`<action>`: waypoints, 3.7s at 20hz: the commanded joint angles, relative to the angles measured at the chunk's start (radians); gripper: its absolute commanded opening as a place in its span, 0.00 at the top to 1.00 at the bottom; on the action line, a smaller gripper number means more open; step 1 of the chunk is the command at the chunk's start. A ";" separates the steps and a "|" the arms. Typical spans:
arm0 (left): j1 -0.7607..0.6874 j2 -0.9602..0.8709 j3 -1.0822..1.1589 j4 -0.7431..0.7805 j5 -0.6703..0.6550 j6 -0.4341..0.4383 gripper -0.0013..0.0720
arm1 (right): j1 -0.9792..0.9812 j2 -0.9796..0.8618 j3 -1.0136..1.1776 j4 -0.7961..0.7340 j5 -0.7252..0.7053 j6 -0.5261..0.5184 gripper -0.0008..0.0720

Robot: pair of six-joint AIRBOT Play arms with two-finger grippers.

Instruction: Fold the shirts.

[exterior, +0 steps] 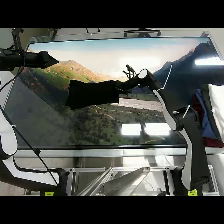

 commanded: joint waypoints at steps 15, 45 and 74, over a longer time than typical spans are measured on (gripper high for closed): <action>0.000 0.000 0.000 0.000 -0.090 0.015 0.96 | -0.327 0.449 0.016 -0.089 0.106 0.072 0.96; -0.055 -0.002 -0.167 -0.033 -0.124 0.013 0.96 | -1.463 1.068 -0.808 -0.809 0.450 0.251 0.03; -0.363 0.962 -1.315 -0.105 0.151 -0.057 0.96 | -0.124 1.569 -1.397 -0.325 -0.009 0.111 0.96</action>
